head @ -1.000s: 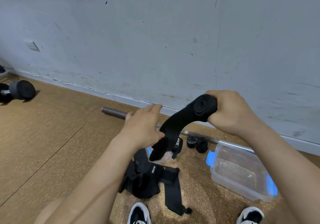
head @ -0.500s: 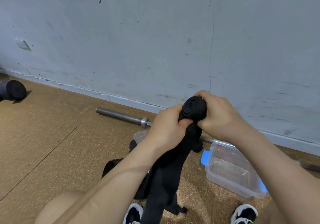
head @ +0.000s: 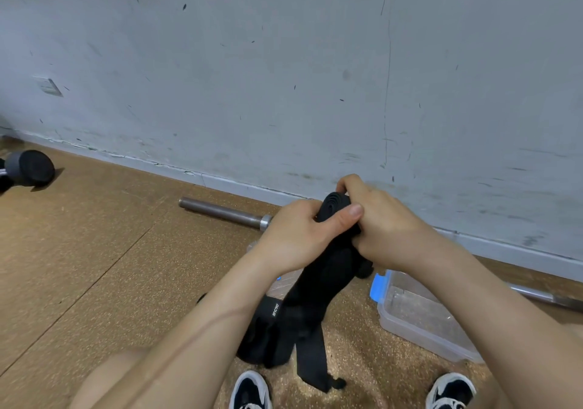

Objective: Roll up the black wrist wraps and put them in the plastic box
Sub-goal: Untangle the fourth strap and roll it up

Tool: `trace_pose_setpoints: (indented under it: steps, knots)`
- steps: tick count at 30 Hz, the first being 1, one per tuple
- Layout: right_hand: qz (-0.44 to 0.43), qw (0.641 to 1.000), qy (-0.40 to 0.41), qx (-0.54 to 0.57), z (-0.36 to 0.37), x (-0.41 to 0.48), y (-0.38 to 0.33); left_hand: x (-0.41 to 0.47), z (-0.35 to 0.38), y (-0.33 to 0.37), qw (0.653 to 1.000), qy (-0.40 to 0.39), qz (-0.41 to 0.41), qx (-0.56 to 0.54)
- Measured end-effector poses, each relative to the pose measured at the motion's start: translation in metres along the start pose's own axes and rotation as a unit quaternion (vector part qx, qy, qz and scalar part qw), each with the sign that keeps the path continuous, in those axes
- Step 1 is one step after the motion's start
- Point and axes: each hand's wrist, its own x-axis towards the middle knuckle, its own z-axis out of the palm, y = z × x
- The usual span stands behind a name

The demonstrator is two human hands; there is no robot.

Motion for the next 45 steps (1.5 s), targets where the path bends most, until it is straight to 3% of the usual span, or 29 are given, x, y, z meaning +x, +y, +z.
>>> trace_pose_setpoints:
  steps: [4,6,10,16,21,24,27,33,37,40,45]
  knots:
    - [-0.032,0.999,0.007,0.010,-0.010,-0.002,0.007,0.001,-0.007,-0.002,0.998,-0.006,0.026,-0.059]
    - [-0.033,0.993,-0.021,0.113,-0.024,-0.005,0.011,-0.001,-0.012,-0.001,0.993,-0.029,0.026,-0.110]
    - [-0.025,0.934,-0.134,0.330,-0.048,-0.013,0.022,-0.004,-0.018,0.003,0.977,-0.058,0.026,-0.202]
    - [-0.015,0.885,-0.103,0.453,-0.034,-0.007,0.021,-0.005,-0.019,0.003,0.963,-0.064,0.021,-0.263]
    - [-0.035,0.900,-0.058,0.430,-0.030,-0.007,0.018,-0.008,-0.022,0.007,0.949,-0.096,-0.031,-0.297]
    - [-0.057,0.915,-0.034,0.398,-0.026,-0.007,0.015,-0.006,-0.017,0.010,0.959,-0.046,-0.053,-0.274]
    - [-0.061,0.920,-0.025,0.385,-0.027,-0.006,0.014,-0.005,-0.014,0.011,0.955,-0.001,-0.033,-0.296]
    - [0.019,0.885,-0.125,0.448,-0.035,-0.007,0.016,-0.005,-0.020,0.008,0.955,0.001,0.022,-0.297]
    - [-0.009,0.916,-0.079,0.394,-0.036,-0.007,0.012,-0.003,-0.017,0.007,0.969,0.013,0.060,-0.238]
    - [-0.024,0.915,-0.051,0.401,-0.033,-0.007,0.011,-0.002,-0.018,0.006,0.972,0.008,0.068,-0.224]
    - [-0.033,0.900,-0.017,0.434,-0.032,-0.009,0.012,-0.002,-0.017,0.008,0.937,-0.026,-0.018,-0.348]
